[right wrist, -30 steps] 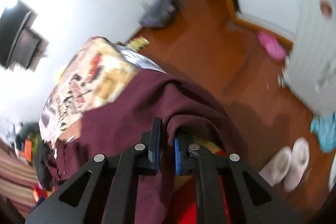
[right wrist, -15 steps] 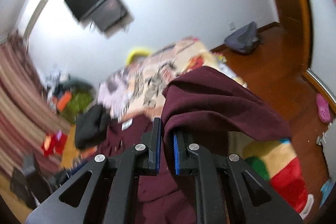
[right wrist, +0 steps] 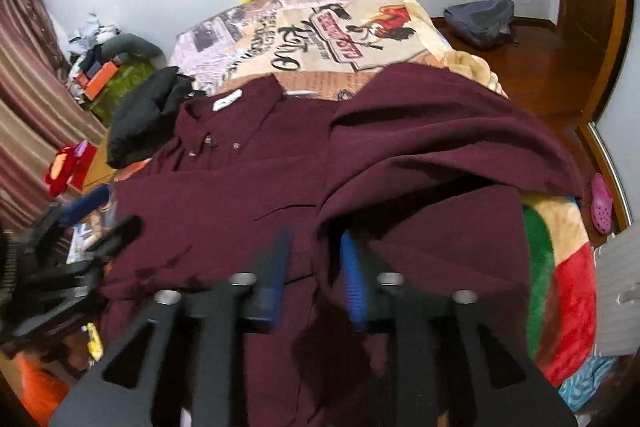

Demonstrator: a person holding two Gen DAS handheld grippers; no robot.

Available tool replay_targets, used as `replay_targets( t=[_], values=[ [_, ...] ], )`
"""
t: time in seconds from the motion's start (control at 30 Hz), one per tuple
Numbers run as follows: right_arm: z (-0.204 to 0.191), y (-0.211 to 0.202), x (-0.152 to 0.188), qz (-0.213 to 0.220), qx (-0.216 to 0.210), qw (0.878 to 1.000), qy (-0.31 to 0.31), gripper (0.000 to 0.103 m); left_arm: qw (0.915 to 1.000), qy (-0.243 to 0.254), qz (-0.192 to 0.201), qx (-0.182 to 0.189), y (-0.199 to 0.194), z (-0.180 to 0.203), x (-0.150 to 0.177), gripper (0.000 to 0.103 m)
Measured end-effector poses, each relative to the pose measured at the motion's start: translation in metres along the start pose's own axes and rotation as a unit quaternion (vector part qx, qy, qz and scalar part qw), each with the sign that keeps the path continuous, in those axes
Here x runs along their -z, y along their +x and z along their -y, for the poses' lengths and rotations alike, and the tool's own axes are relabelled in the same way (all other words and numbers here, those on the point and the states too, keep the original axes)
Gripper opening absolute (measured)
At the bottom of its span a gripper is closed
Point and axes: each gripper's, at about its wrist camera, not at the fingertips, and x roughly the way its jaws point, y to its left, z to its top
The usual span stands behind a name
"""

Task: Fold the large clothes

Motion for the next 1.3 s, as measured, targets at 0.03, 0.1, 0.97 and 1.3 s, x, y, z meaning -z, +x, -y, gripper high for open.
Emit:
replay_targets(
  t=[0.03,0.1,0.97,1.3],
  values=[
    [-0.001,-0.008,-0.001,0.009,-0.001,1.0,-0.004,0.054,1.0,-0.002,-0.002,0.001,0.002,-0.001,0.001,0.071],
    [-0.008,-0.022,-0.001,0.043,0.009,0.999,-0.014,0.064,1.0,-0.007,-0.006,0.002,0.006,-0.002,0.001,0.071],
    [0.214,0.057,0.007,0.054,-0.013,0.923,0.382,0.064,0.9977,-0.025,-0.062,0.01,0.07,0.005,-0.004,0.071],
    [0.219,0.036,-0.01,0.082,0.023,0.931,0.356,0.006,0.997,-0.028,-0.071,0.008,0.077,0.003,0.001,0.071]
  ],
)
